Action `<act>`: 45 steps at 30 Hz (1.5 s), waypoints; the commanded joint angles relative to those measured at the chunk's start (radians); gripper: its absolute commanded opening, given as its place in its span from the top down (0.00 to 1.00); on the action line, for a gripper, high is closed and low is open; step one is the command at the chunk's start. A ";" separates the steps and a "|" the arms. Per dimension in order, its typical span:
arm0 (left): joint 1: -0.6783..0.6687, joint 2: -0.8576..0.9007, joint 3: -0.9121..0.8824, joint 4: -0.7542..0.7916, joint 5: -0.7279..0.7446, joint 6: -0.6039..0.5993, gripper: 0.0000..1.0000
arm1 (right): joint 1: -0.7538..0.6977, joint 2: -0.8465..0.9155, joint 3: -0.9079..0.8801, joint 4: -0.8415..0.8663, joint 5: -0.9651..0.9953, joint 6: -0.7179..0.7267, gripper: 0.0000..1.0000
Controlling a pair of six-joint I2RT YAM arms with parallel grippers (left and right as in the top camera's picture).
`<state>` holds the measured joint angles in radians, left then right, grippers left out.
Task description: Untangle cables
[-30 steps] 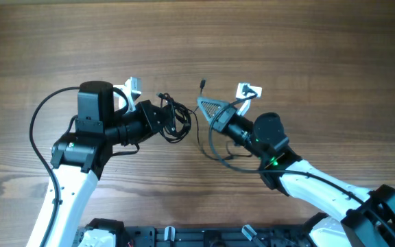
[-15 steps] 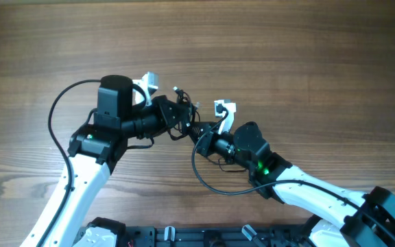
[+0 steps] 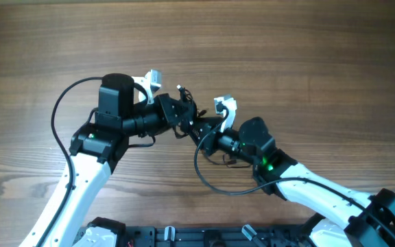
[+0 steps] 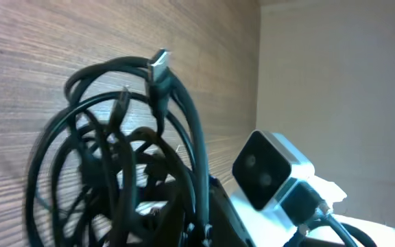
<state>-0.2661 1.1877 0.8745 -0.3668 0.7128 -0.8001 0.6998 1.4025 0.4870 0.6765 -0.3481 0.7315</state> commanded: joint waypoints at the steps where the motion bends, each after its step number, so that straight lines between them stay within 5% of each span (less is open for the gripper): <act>1: 0.050 -0.013 0.023 0.026 0.056 -0.100 0.96 | -0.057 -0.014 -0.010 -0.039 -0.170 0.012 0.55; 9: 0.190 -0.013 0.023 0.018 0.034 -0.389 0.96 | -0.159 -0.106 -0.010 -0.124 -0.275 0.013 0.22; 21: 0.243 -0.013 0.023 -0.193 -0.154 -1.000 0.96 | -0.013 -0.117 -0.011 -0.280 -0.197 0.148 0.24; 28: 0.242 -0.013 0.023 -0.196 -0.145 -1.064 0.96 | 0.205 -0.104 -0.011 -0.338 0.253 0.426 0.58; 45: 0.153 -0.013 0.023 -0.334 -0.119 -1.064 0.96 | 0.275 0.102 -0.011 0.053 0.435 0.424 0.56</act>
<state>-0.0772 1.1866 0.8803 -0.7002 0.5766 -1.8462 0.9718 1.4792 0.4767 0.7200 0.0357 1.1584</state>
